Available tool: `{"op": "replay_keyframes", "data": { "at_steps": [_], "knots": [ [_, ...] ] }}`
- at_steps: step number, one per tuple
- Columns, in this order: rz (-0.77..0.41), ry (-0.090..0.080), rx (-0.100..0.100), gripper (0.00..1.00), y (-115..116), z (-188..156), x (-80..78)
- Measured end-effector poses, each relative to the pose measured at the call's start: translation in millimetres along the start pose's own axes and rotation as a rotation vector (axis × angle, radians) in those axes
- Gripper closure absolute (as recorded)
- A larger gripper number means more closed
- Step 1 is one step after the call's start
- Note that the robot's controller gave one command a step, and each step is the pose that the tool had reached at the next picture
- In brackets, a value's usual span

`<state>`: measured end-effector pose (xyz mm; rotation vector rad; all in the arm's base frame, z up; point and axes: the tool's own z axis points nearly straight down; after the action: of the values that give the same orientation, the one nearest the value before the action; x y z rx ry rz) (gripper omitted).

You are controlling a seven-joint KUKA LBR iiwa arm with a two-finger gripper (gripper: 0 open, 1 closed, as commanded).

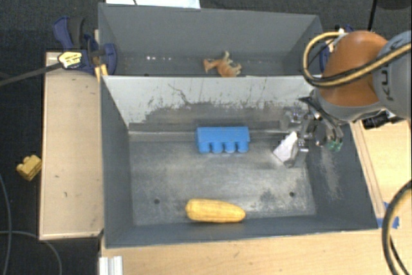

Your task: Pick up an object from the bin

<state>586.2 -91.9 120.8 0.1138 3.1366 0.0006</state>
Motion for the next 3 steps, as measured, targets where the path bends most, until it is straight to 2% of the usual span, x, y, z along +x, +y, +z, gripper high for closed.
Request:
{"op": "replay_keyframes", "data": {
  "at_steps": [1, 2, 3],
  "knots": [
    [0.021, 0.003, 0.000, 0.00, -5.9, 12.8, -3.2],
    [-0.008, -0.002, 0.000, 0.00, -32.9, 43.4, 1.9],
    [-0.004, -0.002, 0.001, 1.00, -31.4, 50.1, -7.5]
  ]
}}
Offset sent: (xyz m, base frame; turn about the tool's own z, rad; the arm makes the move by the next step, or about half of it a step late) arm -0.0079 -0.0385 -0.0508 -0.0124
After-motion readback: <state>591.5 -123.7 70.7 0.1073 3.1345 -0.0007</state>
